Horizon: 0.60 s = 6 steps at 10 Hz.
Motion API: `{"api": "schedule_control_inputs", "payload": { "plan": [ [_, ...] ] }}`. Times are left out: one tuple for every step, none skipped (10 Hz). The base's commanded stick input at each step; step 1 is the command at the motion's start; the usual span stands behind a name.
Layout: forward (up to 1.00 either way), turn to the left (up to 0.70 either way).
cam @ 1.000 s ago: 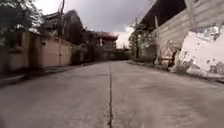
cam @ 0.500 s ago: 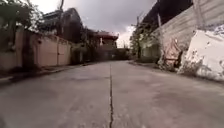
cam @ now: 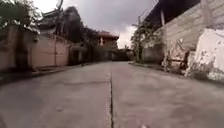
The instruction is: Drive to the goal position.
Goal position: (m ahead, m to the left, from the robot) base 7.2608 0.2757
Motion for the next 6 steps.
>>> {"api": "schedule_control_inputs", "payload": {
  "plan": [
    [1.0,0.0],
    [1.0,0.0],
    [1.0,0.0],
    [1.0,0.0],
    [1.0,0.0],
    [1.0,0.0]
  ]
}}
